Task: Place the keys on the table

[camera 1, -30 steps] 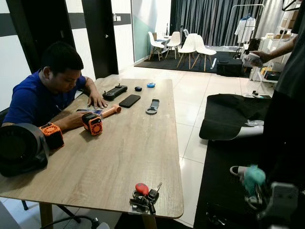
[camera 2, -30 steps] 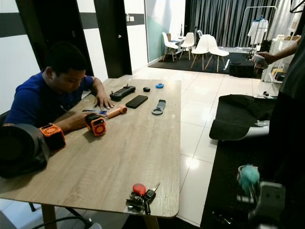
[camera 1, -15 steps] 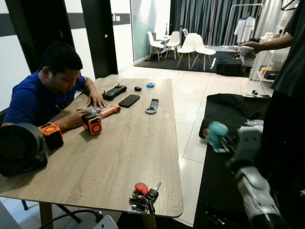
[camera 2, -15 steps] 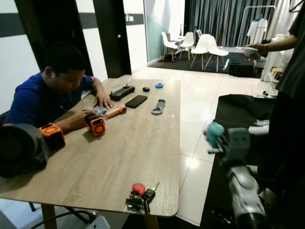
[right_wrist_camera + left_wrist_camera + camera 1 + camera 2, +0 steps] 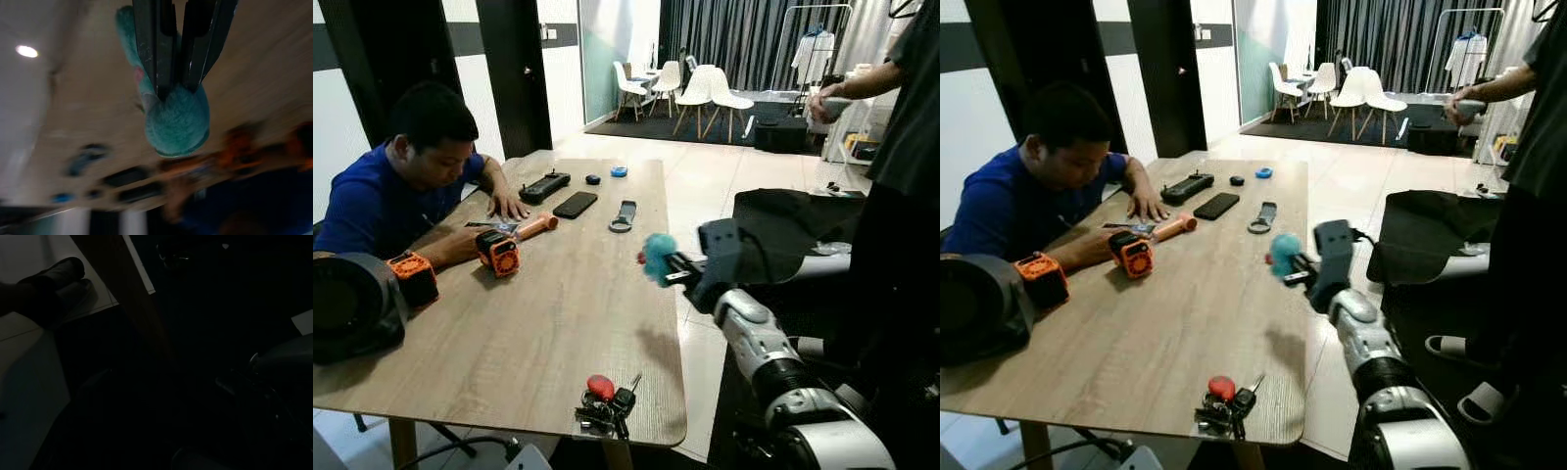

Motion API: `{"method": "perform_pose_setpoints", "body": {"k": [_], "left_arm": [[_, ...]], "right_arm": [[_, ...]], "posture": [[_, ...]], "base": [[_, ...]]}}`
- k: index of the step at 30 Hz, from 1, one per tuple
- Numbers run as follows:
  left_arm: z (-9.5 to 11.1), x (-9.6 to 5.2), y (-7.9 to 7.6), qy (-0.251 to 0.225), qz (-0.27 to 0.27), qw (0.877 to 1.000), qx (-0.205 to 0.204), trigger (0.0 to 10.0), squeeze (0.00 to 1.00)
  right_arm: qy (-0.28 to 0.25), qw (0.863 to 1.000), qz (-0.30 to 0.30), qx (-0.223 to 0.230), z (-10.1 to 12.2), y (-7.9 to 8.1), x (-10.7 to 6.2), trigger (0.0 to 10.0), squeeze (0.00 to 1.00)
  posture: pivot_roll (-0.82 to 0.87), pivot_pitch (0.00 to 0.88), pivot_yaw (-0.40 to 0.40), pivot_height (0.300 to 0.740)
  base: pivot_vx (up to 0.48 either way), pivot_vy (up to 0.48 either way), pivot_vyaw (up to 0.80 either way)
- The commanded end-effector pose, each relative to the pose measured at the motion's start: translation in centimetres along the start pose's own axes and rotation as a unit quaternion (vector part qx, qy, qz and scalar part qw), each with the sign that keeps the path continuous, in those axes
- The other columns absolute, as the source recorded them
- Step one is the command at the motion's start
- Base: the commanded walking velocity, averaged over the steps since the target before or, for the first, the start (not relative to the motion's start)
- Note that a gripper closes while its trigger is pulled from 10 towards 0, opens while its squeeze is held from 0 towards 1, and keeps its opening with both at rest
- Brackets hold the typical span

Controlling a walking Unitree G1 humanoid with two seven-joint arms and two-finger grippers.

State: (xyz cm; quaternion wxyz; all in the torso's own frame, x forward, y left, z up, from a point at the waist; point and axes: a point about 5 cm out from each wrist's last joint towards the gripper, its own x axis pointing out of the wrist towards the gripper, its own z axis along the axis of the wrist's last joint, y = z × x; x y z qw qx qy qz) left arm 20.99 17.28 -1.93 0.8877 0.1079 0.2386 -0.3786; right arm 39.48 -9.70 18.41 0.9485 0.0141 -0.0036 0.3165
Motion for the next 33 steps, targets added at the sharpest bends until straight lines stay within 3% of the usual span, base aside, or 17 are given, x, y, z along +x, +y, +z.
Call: {"method": "perform_pose_setpoints", "body": {"k": [1, 2, 6, 12, 14, 20, 27, 33], "left_arm": [[-0.5, 0.0, -0.5, 0.004, 0.0, 1.0, -0.013, 10.0, 0.0], [-0.5, 0.0, -0.6, 0.003, -0.001, 1.0, -0.013, 10.0, 0.0], [-0.5, 0.0, -0.6, 0.0, -0.001, 1.0, -0.015, 10.0, 0.0], [0.0, 0.3, -0.6, -0.014, 0.007, 1.0, -0.02, 10.0, 0.0], [0.0, 0.3, -0.6, -0.015, 0.007, 1.0, -0.021, 10.0, 0.0], [0.3, 0.4, -0.4, -0.021, 0.013, 0.999, -0.019, 10.0, 0.0], [0.4, 0.3, -0.3, -0.024, 0.018, 0.999, -0.017, 10.0, 0.0], [0.5, 0.2, -0.2, -0.022, 0.017, 1.0, -0.011, 10.0, 0.0]], "right_arm": [[0.028, 0.998, 0.056, -0.004, -0.8, 1.6, 0.6, 10.0, 0.0], [0.036, 0.993, 0.112, -0.001, -1.5, 3.1, 0.9, 10.0, 0.0], [0.035, 0.989, 0.143, 0.002, -1.8, 4.0, 1.1, 10.0, 0.0], [-0.012, 0.974, 0.227, 0.022, -0.7, 6.6, 1.9, 10.0, 0.0], [-0.012, 0.971, 0.237, 0.021, -0.7, 6.9, 2.0, 10.0, 0.0], [0.019, 0.947, 0.321, 0.003, -2.3, 8.8, 1.6, 10.0, 0.0], [0.051, 0.936, 0.347, 0.013, -4.1, 9.2, 0.8, 10.0, 0.0], [0.049, 0.944, 0.325, 0.014, -4.6, 8.8, 0.6, 10.0, 0.0]], "posture": [[0.03, 0.04, 0.003, 0.74], [0.02, 0.043, 0.001, 0.74], [0.02, 0.048, -0.003, 0.74], [0.02, 0.051, -0.022, 0.74], [0.02, 0.05, -0.023, 0.74], [0.03, 0.045, -0.033, 0.74], [0.04, 0.041, -0.035, 0.74], [0.04, 0.035, -0.032, 0.74]], "base": [[0.0, 0.0, 0.0], [0.0, 0.0, 0.0], [0.0, 0.0, 0.0], [0.0, 0.0, 0.0], [0.0, 0.0, 0.0], [0.0, 0.0, 0.0], [0.0, 0.0, 0.0], [0.0, 0.0, 0.0]]}}
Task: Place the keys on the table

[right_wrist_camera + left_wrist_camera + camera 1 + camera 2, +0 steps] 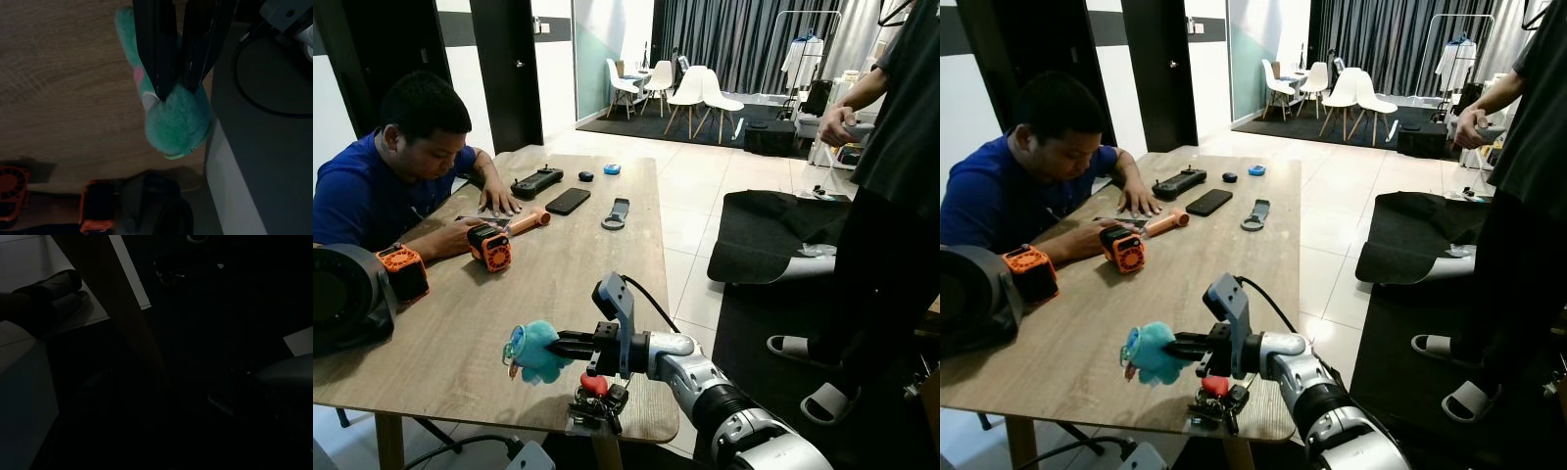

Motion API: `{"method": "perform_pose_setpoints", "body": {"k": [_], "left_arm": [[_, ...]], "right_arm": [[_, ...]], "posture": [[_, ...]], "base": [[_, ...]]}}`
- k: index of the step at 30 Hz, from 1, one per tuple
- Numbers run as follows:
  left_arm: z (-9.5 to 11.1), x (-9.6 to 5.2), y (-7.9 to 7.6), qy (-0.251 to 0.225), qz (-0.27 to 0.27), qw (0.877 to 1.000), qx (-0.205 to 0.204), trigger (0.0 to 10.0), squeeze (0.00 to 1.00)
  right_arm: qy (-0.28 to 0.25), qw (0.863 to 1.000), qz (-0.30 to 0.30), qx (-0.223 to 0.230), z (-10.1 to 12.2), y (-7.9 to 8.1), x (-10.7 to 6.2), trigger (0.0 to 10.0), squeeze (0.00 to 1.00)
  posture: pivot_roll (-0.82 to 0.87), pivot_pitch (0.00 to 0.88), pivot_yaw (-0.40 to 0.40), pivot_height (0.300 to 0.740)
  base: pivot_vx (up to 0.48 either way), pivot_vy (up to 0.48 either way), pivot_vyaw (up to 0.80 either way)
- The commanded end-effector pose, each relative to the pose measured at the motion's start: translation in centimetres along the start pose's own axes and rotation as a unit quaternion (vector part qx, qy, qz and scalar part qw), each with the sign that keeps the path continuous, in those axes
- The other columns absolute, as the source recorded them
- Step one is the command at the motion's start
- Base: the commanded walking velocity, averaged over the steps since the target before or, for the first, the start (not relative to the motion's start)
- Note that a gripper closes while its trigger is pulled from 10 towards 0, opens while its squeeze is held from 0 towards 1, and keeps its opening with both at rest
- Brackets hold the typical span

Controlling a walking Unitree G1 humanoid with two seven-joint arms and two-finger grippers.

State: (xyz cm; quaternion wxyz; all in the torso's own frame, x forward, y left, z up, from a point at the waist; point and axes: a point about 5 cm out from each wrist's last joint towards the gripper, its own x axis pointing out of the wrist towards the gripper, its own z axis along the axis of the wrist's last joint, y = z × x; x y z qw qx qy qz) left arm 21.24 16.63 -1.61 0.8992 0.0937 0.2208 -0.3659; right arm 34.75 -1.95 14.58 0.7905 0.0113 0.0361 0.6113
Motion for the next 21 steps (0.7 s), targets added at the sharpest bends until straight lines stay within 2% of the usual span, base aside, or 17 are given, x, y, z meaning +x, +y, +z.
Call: {"method": "perform_pose_setpoints", "body": {"k": [1, 8, 9, 11, 12, 15, 16, 17, 21], "left_arm": [[-0.1, -0.2, 0.1, 0.001, 0.003, 1.0, -0.001, 10.0, 0.0], [-0.1, -0.3, 0.1, 0.003, -0.002, 1.0, 0.005, 10.0, 0.0], [0.0, -0.3, 0.2, 0.003, -0.002, 1.0, 0.005, 10.0, 0.0], [0.0, -0.3, 0.2, 0.003, -0.001, 1.0, 0.006, 10.0, 0.0], [0.0, -0.3, 0.2, 0.003, -0.001, 1.0, 0.006, 10.0, 0.0], [0.0, -0.3, 0.3, 0.005, 0.001, 1.0, 0.007, 10.0, 0.0], [-0.1, -0.3, 0.4, 0.01, 0.005, 1.0, 0.008, 10.0, 0.0], [-0.2, -0.3, 0.5, 0.016, 0.008, 1.0, 0.011, 10.0, 0.0], [-0.2, -0.3, 0.5, 0.016, 0.008, 1.0, 0.011, 10.0, 0.0]], "right_arm": [[0.006, 1.0, -0.004, 0.003, -0.5, 0.0, -0.2, 10.0, 0.0], [0.004, 1.0, -0.011, 0.009, -0.6, -0.3, -0.6, 10.0, 0.0], [0.003, 1.0, -0.011, 0.011, -0.6, -0.3, -0.7, 10.0, 0.36], [0.003, 1.0, -0.01, 0.012, -0.6, -0.3, -0.7, 10.0, 0.36], [0.002, 1.0, -0.012, 0.012, -0.6, -0.3, -0.7, 10.0, 0.82], [-0.003, 0.999, -0.032, -0.005, -0.2, -0.6, -0.7, 10.0, 0.82], [-0.014, 0.999, -0.047, -0.006, 0.0, -0.8, -0.7, 10.0, 0.58], [-0.034, 0.997, -0.07, -0.006, 0.7, -1.2, -0.8, 10.0, 0.0], [-0.044, 0.996, -0.081, -0.01, 1.1, -1.5, -0.9, 10.0, 0.0]], "posture": [[0.04, 0.035, -0.032, 0.74], [0.04, 0.034, -0.025, 0.74], [0.04, 0.034, -0.025, 0.74], [0.04, 0.034, -0.025, 0.74], [0.04, 0.037, -0.025, 0.74], [0.04, 0.037, -0.025, 0.74], [0.04, 0.037, -0.024, 0.74], [0.04, 0.036, -0.022, 0.74], [0.04, 0.037, -0.021, 0.74]], "base": [[0.0, 0.0, 0.0], [0.0, 0.0, 0.0], [0.0, 0.0, 0.0], [0.0, 0.0, 0.0], [0.0, 0.0, 0.0], [0.0, 0.0, 0.0], [0.0, 0.0, 0.0], [0.0, 0.0, 0.0], [0.0, 0.0, 0.0]]}}
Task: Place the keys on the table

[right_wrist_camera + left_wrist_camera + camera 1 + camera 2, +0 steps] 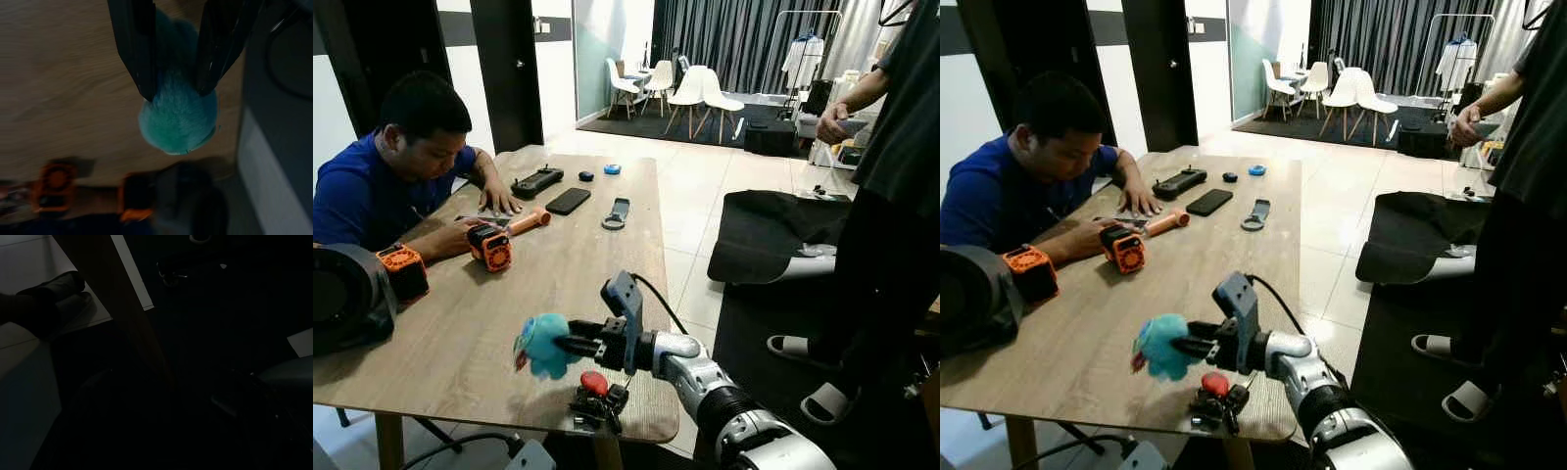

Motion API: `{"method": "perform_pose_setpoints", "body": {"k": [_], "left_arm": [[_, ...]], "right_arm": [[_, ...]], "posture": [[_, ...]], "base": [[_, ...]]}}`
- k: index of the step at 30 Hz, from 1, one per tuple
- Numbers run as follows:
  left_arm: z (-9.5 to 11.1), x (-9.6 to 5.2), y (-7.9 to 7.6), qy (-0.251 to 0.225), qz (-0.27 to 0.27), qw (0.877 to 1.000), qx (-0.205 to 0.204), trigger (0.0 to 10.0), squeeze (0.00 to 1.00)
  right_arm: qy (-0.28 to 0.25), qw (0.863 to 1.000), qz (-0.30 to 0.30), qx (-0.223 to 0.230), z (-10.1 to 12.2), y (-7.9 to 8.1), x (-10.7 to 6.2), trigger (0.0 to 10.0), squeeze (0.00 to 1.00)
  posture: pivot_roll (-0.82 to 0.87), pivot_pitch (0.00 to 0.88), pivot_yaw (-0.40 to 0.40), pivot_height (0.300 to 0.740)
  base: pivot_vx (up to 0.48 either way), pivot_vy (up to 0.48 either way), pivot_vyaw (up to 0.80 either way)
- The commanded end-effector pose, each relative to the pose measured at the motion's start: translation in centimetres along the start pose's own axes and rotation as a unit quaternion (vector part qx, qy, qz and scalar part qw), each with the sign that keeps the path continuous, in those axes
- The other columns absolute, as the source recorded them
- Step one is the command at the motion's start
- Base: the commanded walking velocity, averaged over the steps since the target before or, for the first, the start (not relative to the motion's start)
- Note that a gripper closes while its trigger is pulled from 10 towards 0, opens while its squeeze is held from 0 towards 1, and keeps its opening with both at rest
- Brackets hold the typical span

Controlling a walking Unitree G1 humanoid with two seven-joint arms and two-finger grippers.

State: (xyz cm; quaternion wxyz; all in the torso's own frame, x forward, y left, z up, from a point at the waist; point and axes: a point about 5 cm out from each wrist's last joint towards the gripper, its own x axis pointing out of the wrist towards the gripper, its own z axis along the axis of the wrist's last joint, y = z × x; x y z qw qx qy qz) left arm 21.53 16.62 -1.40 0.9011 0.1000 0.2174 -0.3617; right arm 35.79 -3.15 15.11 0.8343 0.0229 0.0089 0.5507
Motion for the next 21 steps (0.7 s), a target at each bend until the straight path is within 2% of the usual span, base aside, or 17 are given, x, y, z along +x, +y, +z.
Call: {"method": "perform_pose_setpoints", "body": {"k": [1, 5, 6, 7, 8, 9, 18, 21], "left_arm": [[-0.4, -0.4, 0.3, 0.016, 0.002, 1.0, 0.005, 10.0, 0.0], [-0.4, -0.4, 0.4, 0.017, 0.002, 1.0, 0.005, 10.0, 0.0], [-0.4, -0.4, 0.4, 0.017, 0.002, 1.0, 0.005, 10.0, 0.0], [-0.4, -0.4, 0.4, 0.017, 0.003, 1.0, 0.005, 10.0, 0.0], [-0.4, -0.4, 0.4, 0.017, 0.003, 1.0, 0.005, 10.0, 0.0], [-0.4, -0.4, 0.4, 0.018, 0.004, 1.0, 0.005, 10.0, 0.0], [-0.5, -0.5, 0.5, 0.021, 0.011, 1.0, 0.005, 10.0, 0.0], [-0.5, -0.5, 0.5, 0.021, 0.013, 1.0, 0.004, 10.0, 0.0]], "right_arm": [[-0.017, 1.0, -0.012, -0.004, 0.7, -0.3, 0.0, 10.0, 0.0], [-0.016, 1.0, -0.012, 0.0, 0.8, -0.6, -0.1, 10.0, 0.0], [-0.014, 1.0, -0.008, 0.003, 0.8, -0.5, -0.1, 10.0, 0.06], [-0.013, 1.0, -0.004, 0.007, 0.8, -0.5, -0.1, 10.0, 0.79], [-0.013, 1.0, -0.004, 0.007, 0.8, -0.5, -0.1, 10.0, 0.79], [-0.015, 1.0, 0.0, 0.009, 0.8, -0.4, -0.1, 10.0, 1.0], [-0.021, 0.997, 0.062, 0.031, 0.7, 0.7, 0.6, 10.0, 1.0], [-0.017, 0.997, 0.069, 0.022, 0.6, 0.9, 0.7, 10.0, 1.0]], "posture": [[0.04, 0.036, -0.02, 0.74], [0.04, 0.037, -0.02, 0.74], [0.04, 0.038, -0.019, 0.74], [0.04, 0.038, -0.02, 0.74], [0.04, 0.038, -0.02, 0.74], [0.04, 0.039, -0.021, 0.74], [0.04, 0.038, -0.021, 0.74], [0.04, 0.036, -0.026, 0.74]], "base": [[0.0, 0.0, 0.0], [0.0, 0.0, 0.0], [0.0, 0.0, 0.0], [0.0, 0.0, 0.0], [0.0, 0.0, 0.0], [0.0, 0.0, 0.0], [0.0, 0.0, 0.0], [0.0, 0.0, 0.0]]}}
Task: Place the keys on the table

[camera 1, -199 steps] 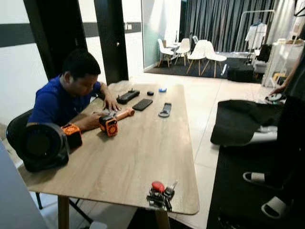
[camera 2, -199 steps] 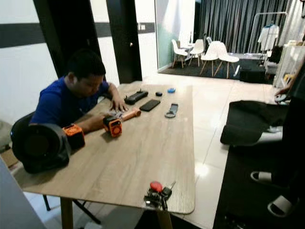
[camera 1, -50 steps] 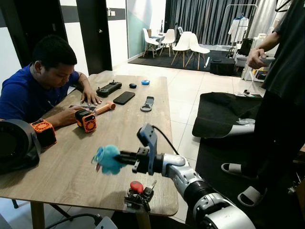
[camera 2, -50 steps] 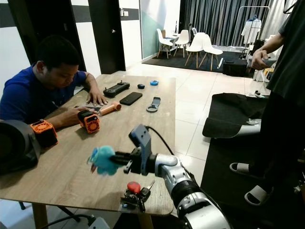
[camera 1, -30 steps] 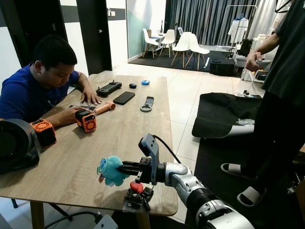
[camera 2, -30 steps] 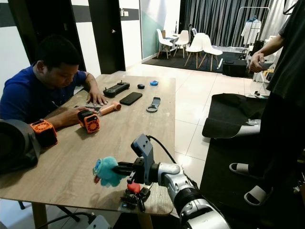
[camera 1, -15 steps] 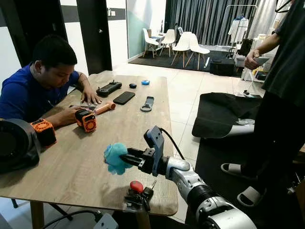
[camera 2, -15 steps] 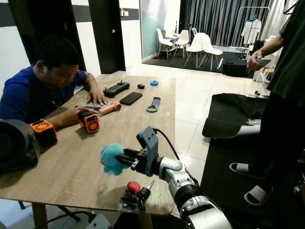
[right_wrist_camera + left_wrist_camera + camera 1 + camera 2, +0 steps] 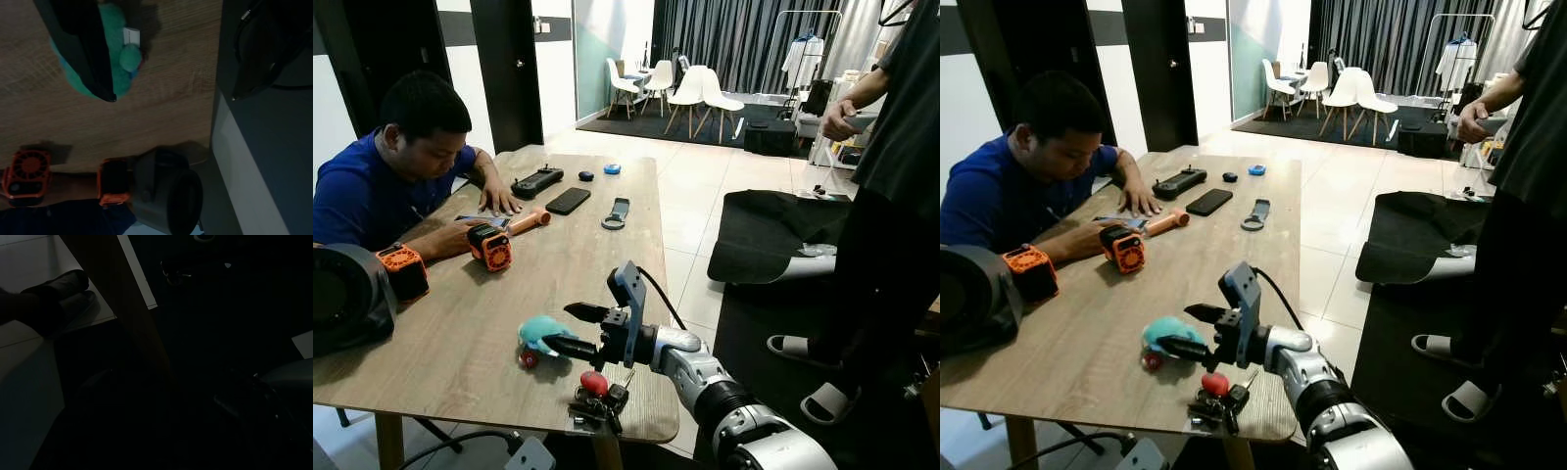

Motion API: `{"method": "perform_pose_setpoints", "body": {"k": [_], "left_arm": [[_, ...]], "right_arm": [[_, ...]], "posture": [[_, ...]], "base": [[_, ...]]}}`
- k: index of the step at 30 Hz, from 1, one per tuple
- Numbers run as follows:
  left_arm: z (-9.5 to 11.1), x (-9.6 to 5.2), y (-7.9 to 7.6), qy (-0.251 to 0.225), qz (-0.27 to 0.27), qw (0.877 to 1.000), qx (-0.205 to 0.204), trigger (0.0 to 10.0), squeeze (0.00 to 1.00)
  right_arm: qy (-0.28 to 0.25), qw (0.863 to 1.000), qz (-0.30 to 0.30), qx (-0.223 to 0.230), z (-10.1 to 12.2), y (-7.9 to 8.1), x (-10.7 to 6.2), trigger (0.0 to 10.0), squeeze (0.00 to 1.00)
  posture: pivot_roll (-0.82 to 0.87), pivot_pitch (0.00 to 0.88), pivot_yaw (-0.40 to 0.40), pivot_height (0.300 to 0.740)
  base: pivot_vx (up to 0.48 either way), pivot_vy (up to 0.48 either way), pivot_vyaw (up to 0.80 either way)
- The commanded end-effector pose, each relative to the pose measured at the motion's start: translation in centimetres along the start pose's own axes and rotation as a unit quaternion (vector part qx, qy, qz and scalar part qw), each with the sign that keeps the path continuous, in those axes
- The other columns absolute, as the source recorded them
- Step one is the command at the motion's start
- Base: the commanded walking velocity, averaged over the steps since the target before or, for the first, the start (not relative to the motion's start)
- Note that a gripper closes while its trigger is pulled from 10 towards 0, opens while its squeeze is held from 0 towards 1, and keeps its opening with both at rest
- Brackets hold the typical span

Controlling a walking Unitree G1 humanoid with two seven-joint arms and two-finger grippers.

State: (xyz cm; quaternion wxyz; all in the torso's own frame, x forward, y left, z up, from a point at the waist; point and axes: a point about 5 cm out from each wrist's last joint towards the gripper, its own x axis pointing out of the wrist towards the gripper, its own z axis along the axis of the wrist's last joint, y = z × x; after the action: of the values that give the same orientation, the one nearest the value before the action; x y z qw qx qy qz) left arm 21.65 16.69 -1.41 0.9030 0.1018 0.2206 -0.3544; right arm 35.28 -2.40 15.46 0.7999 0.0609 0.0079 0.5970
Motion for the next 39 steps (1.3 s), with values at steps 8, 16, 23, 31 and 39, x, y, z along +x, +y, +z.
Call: {"method": "perform_pose_setpoints", "body": {"k": [8, 16, 23, 31, 39], "left_arm": [[-1.8, -1.0, 1.2, 0.053, 0.055, 0.997, 0.007, 10.0, 0.0], [-2.9, -1.8, 1.0, 0.064, 0.055, 0.996, -0.001, 10.0, 0.0], [-3.4, -1.6, 0.9, 0.076, 0.076, 0.994, 0.003, 10.0, 0.0], [-4.4, -1.1, 0.8, 0.107, 0.119, 0.987, -0.021, 10.0, 0.0], [-5.8, -1.0, 1.5, 0.162, 0.227, 0.955, -0.099, 10.0, 0.0]], "right_arm": [[-0.18, 0.959, -0.219, 0.009, 4.5, -4.0, -3.8, 10.0, 0.0], [-0.285, 0.866, -0.41, 0.009, 3.8, -6.4, -15.1, 10.0, 0.0], [-0.253, 0.759, -0.599, -0.02, -1.8, -3.4, -24.9, 10.0, 0.0], [-0.043, 0.689, -0.715, 0.112, -14.5, 3.8, -30.9, 10.0, 0.0], [0.127, 0.68, -0.681, 0.241, -21.1, 8.8, -28.8, 10.0, 0.0]], "posture": [[0.05, 0.033, -0.03, 0.74], [0.05, 0.031, -0.024, 0.74], [0.03, 0.031, -0.007, 0.74], [0.02, 0.02, 0.01, 0.74], [0.02, 0.01, 0.012, 0.74]], "base": [[0.0, 0.0, 0.0], [0.0, 0.0, 0.0], [0.0, 0.0, 0.0], [0.0, 0.0, 0.0], [0.0, 0.0, 0.0]]}}
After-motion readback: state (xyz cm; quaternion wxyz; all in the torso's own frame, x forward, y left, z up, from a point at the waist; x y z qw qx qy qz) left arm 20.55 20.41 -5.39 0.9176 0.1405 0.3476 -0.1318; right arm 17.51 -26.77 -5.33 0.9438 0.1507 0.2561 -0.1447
